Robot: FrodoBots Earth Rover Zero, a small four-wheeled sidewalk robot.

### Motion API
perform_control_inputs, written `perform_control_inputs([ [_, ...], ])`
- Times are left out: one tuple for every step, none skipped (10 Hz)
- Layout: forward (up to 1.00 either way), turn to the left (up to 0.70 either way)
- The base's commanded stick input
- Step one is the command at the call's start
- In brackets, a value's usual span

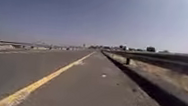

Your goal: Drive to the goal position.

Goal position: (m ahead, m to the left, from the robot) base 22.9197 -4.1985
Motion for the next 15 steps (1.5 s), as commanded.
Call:
perform_control_inputs([
  [0.5, 0.0],
  [0.5, 0.0],
  [0.5, 0.0],
  [0.5, 0.0],
  [0.5, 0.0],
  [0.5, 0.0],
  [0.5, 0.0],
  [0.5, 0.0],
  [0.5, 0.0],
  [0.5, 0.0],
  [0.5, 0.0],
  [0.5, 0.0],
  [0.5, 0.0],
  [0.5, 0.0],
  [0.5, 0.0],
])
